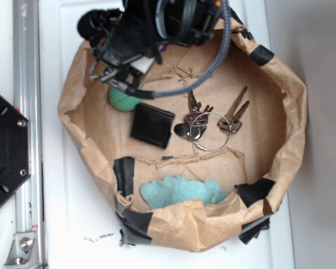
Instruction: Grab the black box.
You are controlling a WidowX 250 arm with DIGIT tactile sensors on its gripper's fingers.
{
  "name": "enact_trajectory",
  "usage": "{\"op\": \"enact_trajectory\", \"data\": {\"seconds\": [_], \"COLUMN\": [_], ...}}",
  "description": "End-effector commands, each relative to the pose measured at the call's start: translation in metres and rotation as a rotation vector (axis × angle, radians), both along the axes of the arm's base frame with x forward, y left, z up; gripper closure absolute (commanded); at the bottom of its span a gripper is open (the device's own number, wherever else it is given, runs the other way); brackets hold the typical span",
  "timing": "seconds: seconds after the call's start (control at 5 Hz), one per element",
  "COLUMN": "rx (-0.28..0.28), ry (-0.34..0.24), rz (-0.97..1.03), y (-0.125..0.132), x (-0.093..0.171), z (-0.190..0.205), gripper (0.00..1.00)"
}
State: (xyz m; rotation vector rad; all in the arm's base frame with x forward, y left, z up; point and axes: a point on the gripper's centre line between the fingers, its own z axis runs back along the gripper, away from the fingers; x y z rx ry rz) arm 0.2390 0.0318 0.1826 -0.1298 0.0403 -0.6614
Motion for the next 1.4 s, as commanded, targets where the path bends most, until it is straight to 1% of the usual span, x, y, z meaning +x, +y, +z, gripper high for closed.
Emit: {"op": "enact_trajectory", "data": {"seconds": [0.0, 0.2, 0.4, 0.6, 0.8, 1.0, 1.2], "rx": [0.017, 0.067, 0.088, 0.046, 0.05, 0.047, 0.042], "ry": [-0.005, -0.001, -0.018, -0.023, -0.028, -0.033, -0.111], "rz": [-0.072, -0.049, -0.045, -0.005, -0.065, -0.118, -0.141], "y": [-0.039, -0.044, -0.039, -0.041, -0.042, -0.042, -0.04], "x": [-0.015, -0.015, -0.013, -0.009, -0.005, -0.014, -0.017], "z": [-0.048, -0.071, -0.078, -0.093, -0.114, -0.137, -0.144], "gripper": [0.0, 0.0, 0.0, 0.0, 0.0, 0.0, 0.0]}}
